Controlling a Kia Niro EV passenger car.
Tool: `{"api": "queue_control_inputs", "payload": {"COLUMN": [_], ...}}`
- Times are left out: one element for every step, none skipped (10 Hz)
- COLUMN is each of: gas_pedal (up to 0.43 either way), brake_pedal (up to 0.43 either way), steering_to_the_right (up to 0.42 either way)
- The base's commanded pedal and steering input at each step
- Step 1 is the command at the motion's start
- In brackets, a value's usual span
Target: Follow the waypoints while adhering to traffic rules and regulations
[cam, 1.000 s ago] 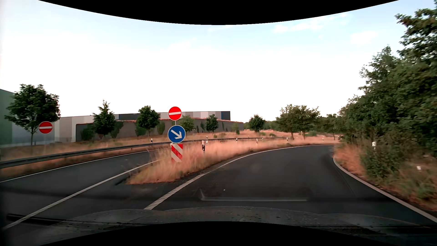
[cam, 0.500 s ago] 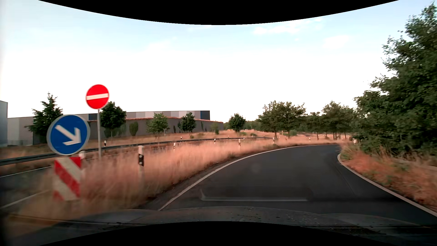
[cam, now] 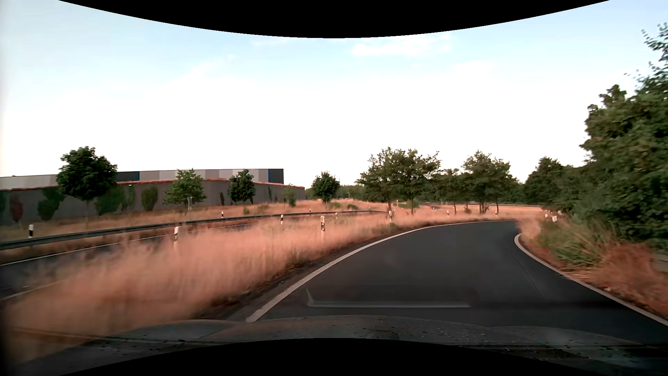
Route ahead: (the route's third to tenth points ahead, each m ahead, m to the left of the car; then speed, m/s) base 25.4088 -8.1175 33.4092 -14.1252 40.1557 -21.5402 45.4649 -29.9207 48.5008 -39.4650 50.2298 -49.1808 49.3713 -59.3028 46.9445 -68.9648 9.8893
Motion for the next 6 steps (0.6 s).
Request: {"api": "queue_control_inputs", "payload": {"gas_pedal": [0.000,0.000,0.000,0.000,0.000,0.000], "brake_pedal": [0.000,0.000,0.000,0.000,0.000,0.000], "steering_to_the_right": [0.115,0.116,0.116,0.116,0.116,0.114]}}
